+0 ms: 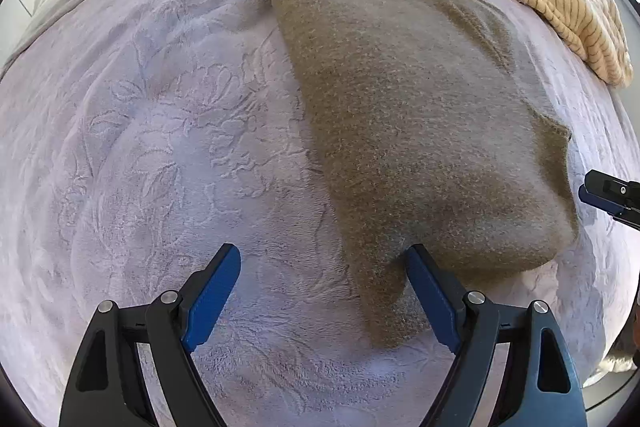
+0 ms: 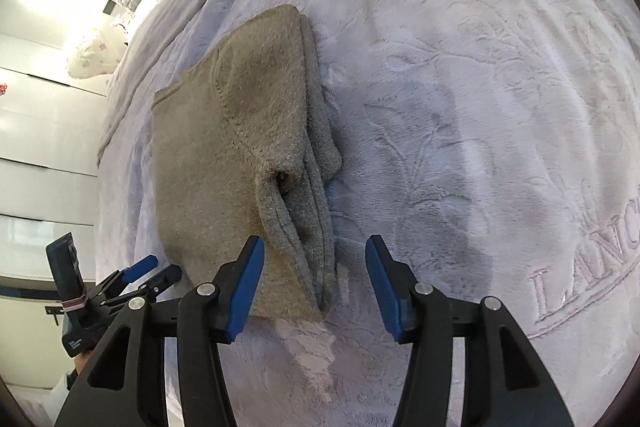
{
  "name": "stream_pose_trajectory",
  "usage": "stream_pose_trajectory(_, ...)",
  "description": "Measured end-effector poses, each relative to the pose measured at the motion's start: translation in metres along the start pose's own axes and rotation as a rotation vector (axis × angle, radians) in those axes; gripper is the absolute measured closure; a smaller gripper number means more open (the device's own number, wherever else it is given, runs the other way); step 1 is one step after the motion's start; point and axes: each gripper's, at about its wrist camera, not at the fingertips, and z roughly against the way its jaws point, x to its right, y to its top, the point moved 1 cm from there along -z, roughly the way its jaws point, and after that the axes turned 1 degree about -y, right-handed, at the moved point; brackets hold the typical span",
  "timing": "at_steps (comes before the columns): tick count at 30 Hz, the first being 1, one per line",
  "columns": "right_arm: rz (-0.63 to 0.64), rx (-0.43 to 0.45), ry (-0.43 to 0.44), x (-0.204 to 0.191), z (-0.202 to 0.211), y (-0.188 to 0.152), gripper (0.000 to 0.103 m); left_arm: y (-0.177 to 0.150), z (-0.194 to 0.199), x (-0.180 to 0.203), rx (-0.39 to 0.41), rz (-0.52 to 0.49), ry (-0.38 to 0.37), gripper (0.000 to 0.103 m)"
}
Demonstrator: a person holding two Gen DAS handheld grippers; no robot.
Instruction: Fold small clothes
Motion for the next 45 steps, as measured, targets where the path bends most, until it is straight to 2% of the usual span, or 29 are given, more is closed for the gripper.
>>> stream_pose_trajectory(2,0.003,-0.002,-0.003,0.0,-0.001,0.002,0.044,0.001,-0.001,0.0,0.002,0.01,-0.006,0.017)
stream_pose_trajectory(5,0.004,-0.003,-0.004,0.001,-0.001,0.005,0.036,0.002,-0.001,-0.002,0.015,0.019,-0.007,0.017)
stream_pose_trajectory(6,0.003,-0.003,-0.004,0.001,-0.002,0.006,0.036,0.004,0.0,-0.004,0.021,0.022,-0.005,0.004)
stream_pose_trajectory(7,0.002,-0.004,-0.005,0.002,-0.003,0.008,0.036,0.006,0.002,-0.005,0.028,0.025,0.008,0.0)
stream_pose_trajectory(10,-0.004,-0.01,-0.002,0.003,-0.006,0.012,0.032,0.011,0.004,-0.006,0.048,0.012,0.029,0.001)
stream_pose_trajectory(11,-0.005,-0.01,-0.001,0.003,-0.007,0.013,0.028,0.014,0.005,-0.006,0.05,0.008,0.029,0.001)
stream_pose_trajectory(13,-0.004,-0.012,0.006,0.003,-0.009,0.016,0.026,0.019,0.007,-0.006,0.057,0.006,0.019,0.001)
stream_pose_trajectory(17,0.007,-0.002,0.037,0.002,-0.008,0.03,0.026,0.038,0.013,-0.02,0.09,0.059,-0.067,0.001)
stream_pose_trajectory(22,-0.018,-0.009,0.1,0.007,-0.017,0.056,0.026,0.064,-0.008,-0.03,0.061,0.094,-0.097,0.001)
stream_pose_trajectory(26,-0.021,-0.045,0.158,0.01,-0.03,0.071,0.026,0.077,-0.015,-0.034,0.072,0.111,-0.157,0.001)
stream_pose_trajectory(30,-0.019,-0.08,0.212,0.012,-0.046,0.088,0.026,0.09,-0.025,-0.032,0.076,0.122,-0.249,0.001)
stream_pose_trajectory(34,-0.028,-0.123,0.253,0.013,-0.063,0.099,0.026,0.1,-0.037,-0.023,0.06,0.114,-0.294,0.001)
stream_pose_trajectory(38,0.015,-0.169,0.261,-0.002,-0.078,0.107,0.026,0.107,-0.049,-0.013,0.048,0.119,-0.327,0.001)
stream_pose_trajectory(41,0.077,-0.197,0.322,-0.027,-0.083,0.107,0.025,0.11,-0.051,-0.007,0.05,0.122,-0.343,0.001)
stream_pose_trajectory(44,0.13,-0.186,0.41,-0.043,-0.074,0.107,0.025,0.111,-0.052,-0.002,0.047,0.109,-0.352,0.001)
stream_pose_trajectory(45,0.143,-0.185,0.407,-0.042,-0.072,0.108,0.025,0.111,-0.052,-0.002,0.045,0.105,-0.351,0.001)
